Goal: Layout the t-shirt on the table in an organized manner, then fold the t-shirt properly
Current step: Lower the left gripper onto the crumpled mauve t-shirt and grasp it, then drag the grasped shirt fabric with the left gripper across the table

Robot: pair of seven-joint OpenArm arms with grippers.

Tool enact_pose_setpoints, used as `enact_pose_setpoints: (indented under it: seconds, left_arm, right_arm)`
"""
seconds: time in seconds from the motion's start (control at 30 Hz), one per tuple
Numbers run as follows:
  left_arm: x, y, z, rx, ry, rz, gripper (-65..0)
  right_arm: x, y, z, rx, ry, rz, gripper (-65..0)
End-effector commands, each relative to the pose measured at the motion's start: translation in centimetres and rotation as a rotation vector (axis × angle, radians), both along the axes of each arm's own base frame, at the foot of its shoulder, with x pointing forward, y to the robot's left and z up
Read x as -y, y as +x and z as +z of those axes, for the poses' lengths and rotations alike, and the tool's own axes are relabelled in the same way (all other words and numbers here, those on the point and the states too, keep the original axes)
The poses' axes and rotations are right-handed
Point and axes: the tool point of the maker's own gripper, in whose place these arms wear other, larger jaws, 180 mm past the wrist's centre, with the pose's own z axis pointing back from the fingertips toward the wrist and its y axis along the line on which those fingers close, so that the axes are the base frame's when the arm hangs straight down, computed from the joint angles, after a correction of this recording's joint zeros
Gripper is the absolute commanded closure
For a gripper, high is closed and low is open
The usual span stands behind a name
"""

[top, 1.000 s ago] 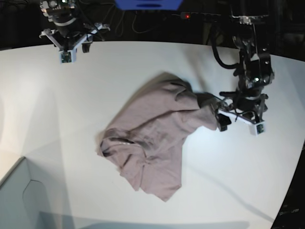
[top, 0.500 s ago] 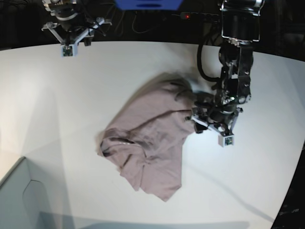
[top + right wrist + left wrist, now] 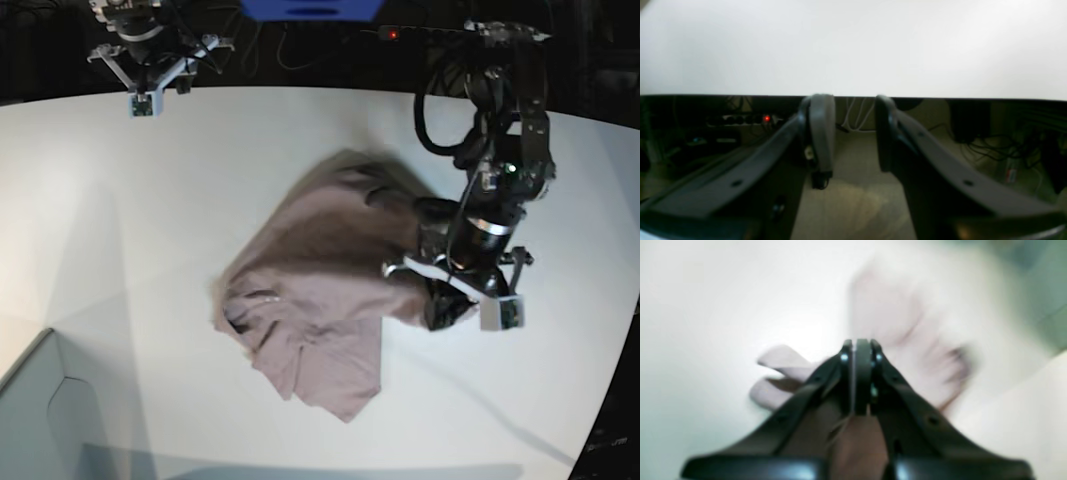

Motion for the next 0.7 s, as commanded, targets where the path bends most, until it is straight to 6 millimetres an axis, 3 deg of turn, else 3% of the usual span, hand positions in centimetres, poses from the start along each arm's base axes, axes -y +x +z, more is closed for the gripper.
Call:
enact_pose_setpoints:
  seconds: [0.0,0.07,0.17,0.37,0.53,0.67]
  left_arm:
    - [1.2,-0.3,2.3,0.069,-0.024,-0.028,-0.1]
    - [3.7,-1.4,3.3,0.088,-0.046,-0.090,-0.1]
    - [9.2,-3.1,3.6,0.094,-0.077,-0.238,-0.1]
    - [17.7,-6.5,4.9,0.174,-0.144,-0.465,-0.1]
    - [22.9,-9.1,5.6,0.212,-0.163,-0.630,-0.1]
    - [25.9,-10.8,6.8,0.274,-0.172,-0.736,-0.1]
  right_arm:
    - [0.1,0.2,0.5,0.021,-0.002,0.005,-20.7]
    - [0.1,0.1,0.5,0.020,-0.002,0.005,-20.7]
    - [0.2,0.0,0.4,0.017,-0.004,0.003,-20.7]
    - [1.9,-0.3,0.5,0.013,-0.036,-0.040,-20.7]
    - [3.9,-0.8,0.5,-0.003,-0.073,-0.077,-20.7]
    - [4.6,-1.6,0.2,-0.050,-0.084,-0.097,-20.7]
